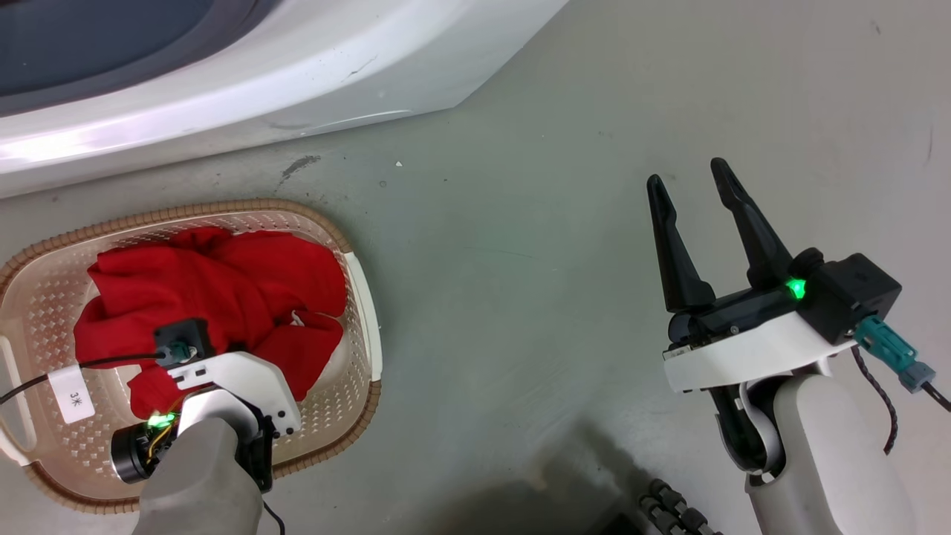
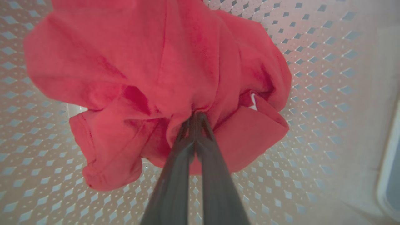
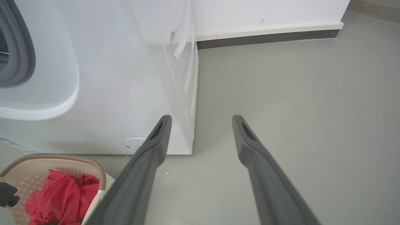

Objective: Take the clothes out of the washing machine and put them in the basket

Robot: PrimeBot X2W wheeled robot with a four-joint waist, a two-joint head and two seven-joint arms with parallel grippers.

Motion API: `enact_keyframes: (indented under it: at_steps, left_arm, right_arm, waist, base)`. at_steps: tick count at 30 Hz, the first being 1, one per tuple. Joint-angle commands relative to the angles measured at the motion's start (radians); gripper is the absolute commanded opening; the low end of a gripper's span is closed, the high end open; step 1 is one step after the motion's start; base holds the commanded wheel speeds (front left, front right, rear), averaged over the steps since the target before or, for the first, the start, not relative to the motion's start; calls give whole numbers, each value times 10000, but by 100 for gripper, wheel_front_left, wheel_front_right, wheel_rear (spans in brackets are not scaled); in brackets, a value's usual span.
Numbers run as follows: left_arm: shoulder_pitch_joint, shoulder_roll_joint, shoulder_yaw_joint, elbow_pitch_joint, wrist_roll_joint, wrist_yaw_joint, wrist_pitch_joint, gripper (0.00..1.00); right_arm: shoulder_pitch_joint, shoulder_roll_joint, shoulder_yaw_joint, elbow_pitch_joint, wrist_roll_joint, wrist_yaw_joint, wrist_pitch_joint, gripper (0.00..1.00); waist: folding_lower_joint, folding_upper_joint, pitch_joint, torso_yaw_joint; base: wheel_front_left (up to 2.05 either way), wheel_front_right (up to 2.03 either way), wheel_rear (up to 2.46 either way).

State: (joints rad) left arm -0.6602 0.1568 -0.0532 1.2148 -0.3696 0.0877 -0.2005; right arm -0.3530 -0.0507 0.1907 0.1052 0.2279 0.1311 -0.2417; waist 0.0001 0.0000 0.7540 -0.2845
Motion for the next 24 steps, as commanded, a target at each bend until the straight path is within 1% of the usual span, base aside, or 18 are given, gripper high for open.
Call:
enact_keyframes:
  at_steps: [1,2,3,4,5,10,17,20,24]
  left_arm:
    - [-100,9,25,83,-42,-26,-66,0]
    - [-120,-2,7,167,-47,-55,-73,0]
    - [-111,-14,-40,245,-29,-77,-97,16]
    - [-74,-45,-118,322,28,-124,-66,44]
    - [3,-86,-159,391,28,-153,-25,100]
    - [525,-307,-198,577,-77,-293,-223,100]
    - [1588,-711,-63,521,-398,-702,-598,100]
    - [2021,-784,-13,121,-429,-778,-653,100]
    - [2731,-811,139,-1159,-201,-653,-651,100]
  right_arm:
    - [-201,9,28,35,52,-7,-55,100]
    - [-197,9,36,80,58,-7,-69,100]
    - [-189,7,44,133,62,-7,-73,100]
    - [-186,7,41,184,59,-7,-95,100]
    - [-174,7,27,235,50,-7,-116,100]
    - [201,7,-63,470,-80,-7,-149,100]
    - [1018,3,-302,607,-340,-7,86,100]
    - [1437,4,-475,490,-464,-7,311,100]
    - [1998,3,-719,276,-644,-7,577,100]
  waist:
    - [-1,0,-37,4]
    - [-1,0,-92,8]
    - [-1,0,-176,13]
    - [-1,0,-273,30]
    - [-1,0,-414,58]
    - [-1,0,-1462,334]
    - [-1,0,-3475,895]
    - [-1,0,-4179,1171]
    - [-1,0,-5008,1519]
  base:
    - [0,0,0]
    - [0,0,0]
    - [0,0,0]
    - [0,0,0]
    - [0,0,0]
    - [0,0,0]
    - [0,0,0]
    - [0,0,0]
    - [0,0,0]
